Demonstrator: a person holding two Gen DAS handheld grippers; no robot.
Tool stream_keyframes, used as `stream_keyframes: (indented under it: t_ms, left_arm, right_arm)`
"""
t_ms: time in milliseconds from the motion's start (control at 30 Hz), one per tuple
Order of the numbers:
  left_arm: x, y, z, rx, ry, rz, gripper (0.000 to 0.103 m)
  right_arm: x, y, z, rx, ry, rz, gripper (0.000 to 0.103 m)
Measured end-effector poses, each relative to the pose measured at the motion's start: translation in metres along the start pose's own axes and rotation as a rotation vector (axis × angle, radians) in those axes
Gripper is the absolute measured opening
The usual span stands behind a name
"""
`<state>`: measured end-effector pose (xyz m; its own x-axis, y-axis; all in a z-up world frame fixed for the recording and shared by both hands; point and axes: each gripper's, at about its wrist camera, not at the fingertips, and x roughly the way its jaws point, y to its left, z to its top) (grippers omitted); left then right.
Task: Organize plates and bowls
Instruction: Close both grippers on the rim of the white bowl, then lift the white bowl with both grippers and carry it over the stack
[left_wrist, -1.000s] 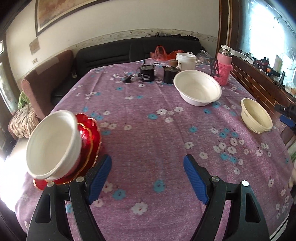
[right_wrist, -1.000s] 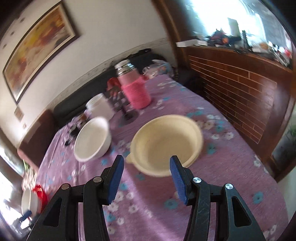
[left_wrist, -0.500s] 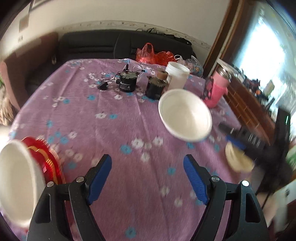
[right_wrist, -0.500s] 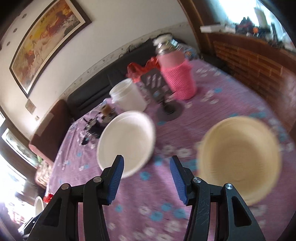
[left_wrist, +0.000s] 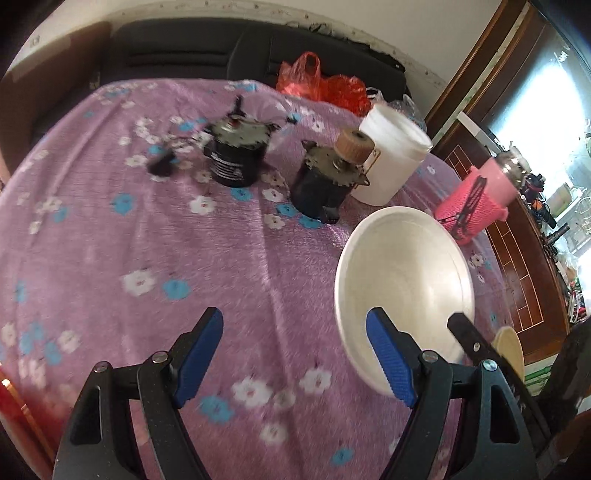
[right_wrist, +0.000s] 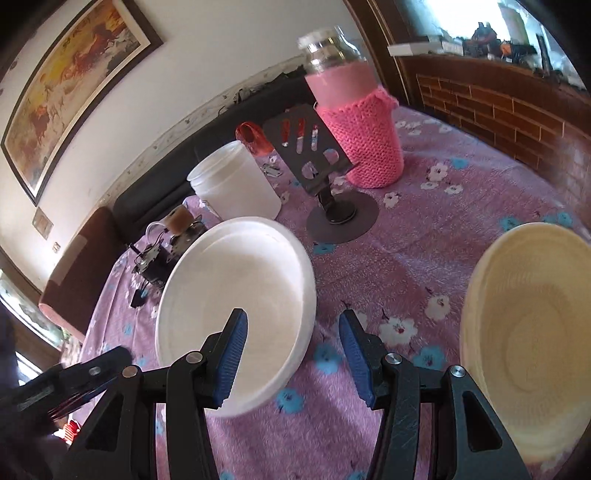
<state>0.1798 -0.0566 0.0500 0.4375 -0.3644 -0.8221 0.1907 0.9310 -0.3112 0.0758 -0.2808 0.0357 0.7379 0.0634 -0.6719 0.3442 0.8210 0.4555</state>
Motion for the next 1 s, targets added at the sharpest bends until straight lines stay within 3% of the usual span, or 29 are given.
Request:
stream_keyframes:
  t_ms: [300, 333, 400, 433, 467, 500, 567, 767, 1000]
  left_arm:
    - [0.047, -0.019, 0.011, 0.01, 0.042, -0.03, 0.078]
    - [0.047, -0.023, 0.01, 0.024, 0.037, -0.024, 0.072]
    - [0.05, -0.03, 0.009, 0.062, 0.054, -0.034, 0.052]
    - [0.051, -0.035, 0.008, 0.09, 0.069, -0.042, 0.033]
    - [0.052, -0.037, 0.007, 0.1, 0.082, -0.048, 0.021]
    - [0.052, -0.039, 0.005, 0.105, 0.094, -0.046, 0.018]
    - [0.047, -0.039, 0.002, 0.107, 0.089, -0.032, 0.016]
    - [0.013, -0.026, -0.013, 0.087, 0.043, -0.022, 0.016]
    - [-0.033, 0.004, -0.046, 0.016, 0.0, 0.042, 0.016]
  right_arm:
    - [0.026, -0.006, 0.0, 0.0, 0.052, 0.043, 0.055]
    - [0.028, -0.005, -0.001, -0.009, 0.059, 0.046, 0.055]
    - [0.03, -0.003, -0.003, -0.015, 0.062, 0.051, 0.055]
    - [0.032, -0.002, -0.004, -0.019, 0.066, 0.055, 0.048]
    - [0.033, -0.001, -0.005, -0.024, 0.072, 0.058, 0.035]
    - [0.033, 0.0, -0.006, -0.027, 0.077, 0.061, 0.031]
    - [0.033, 0.002, -0.008, -0.032, 0.074, 0.054, 0.024]
    - [0.024, 0.017, -0.015, -0.078, 0.066, 0.087, 0.019]
    - [0.012, 0.05, -0.033, -0.184, 0.069, 0.148, 0.019]
